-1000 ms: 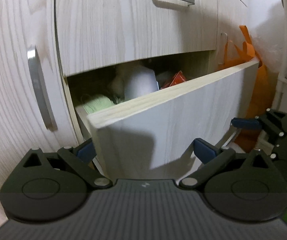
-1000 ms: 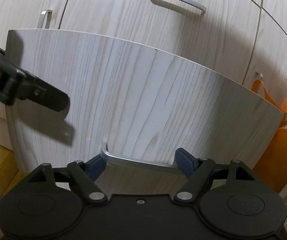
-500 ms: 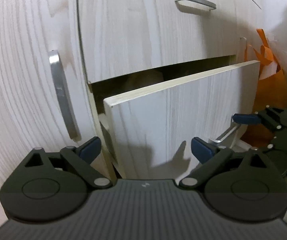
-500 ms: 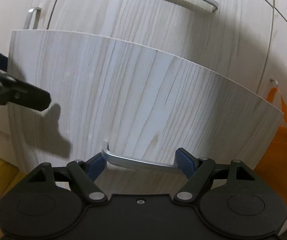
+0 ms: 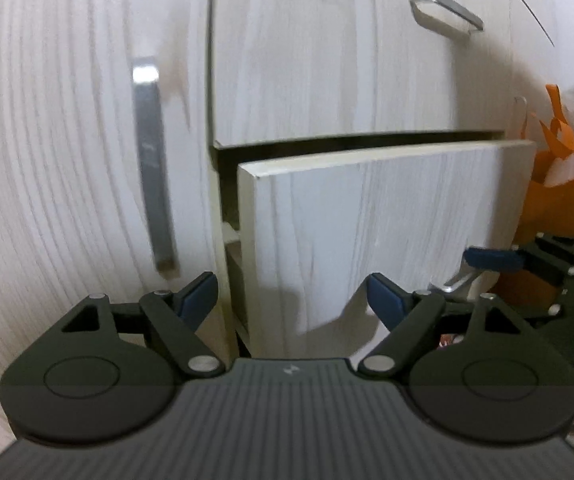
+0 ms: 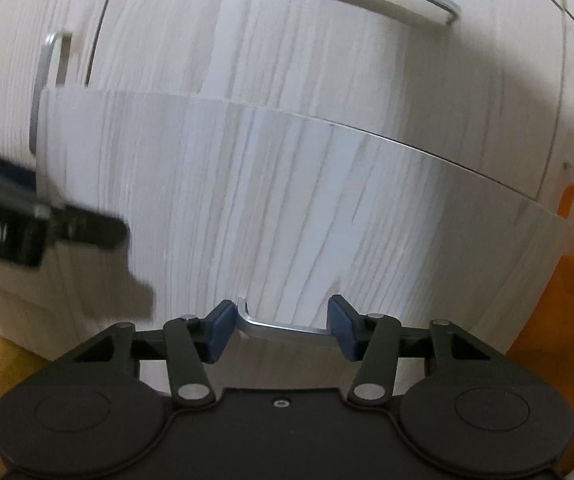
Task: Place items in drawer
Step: 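Push the drawer front closed with the right tool, then pull the right tool back from the closed drawer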
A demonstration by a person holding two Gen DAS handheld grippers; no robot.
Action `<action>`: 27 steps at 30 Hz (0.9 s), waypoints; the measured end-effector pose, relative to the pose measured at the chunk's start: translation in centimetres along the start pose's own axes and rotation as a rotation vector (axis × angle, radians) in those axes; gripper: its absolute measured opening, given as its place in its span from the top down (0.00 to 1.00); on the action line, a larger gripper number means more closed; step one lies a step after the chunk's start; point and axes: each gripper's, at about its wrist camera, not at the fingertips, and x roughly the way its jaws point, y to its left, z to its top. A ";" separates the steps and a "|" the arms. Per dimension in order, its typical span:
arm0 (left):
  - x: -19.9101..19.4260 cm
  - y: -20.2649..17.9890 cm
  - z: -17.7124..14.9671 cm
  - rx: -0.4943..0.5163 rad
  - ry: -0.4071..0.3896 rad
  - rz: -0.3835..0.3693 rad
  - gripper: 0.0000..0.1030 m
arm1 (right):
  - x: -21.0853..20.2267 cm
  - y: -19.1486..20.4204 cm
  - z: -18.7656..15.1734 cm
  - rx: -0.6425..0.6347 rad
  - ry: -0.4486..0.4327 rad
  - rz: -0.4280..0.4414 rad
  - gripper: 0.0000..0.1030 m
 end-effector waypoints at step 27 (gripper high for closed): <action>-1.1 1.7 -1.2 -0.052 -0.013 0.004 0.14 | -4.1 -1.6 -1.0 0.168 0.090 0.071 0.42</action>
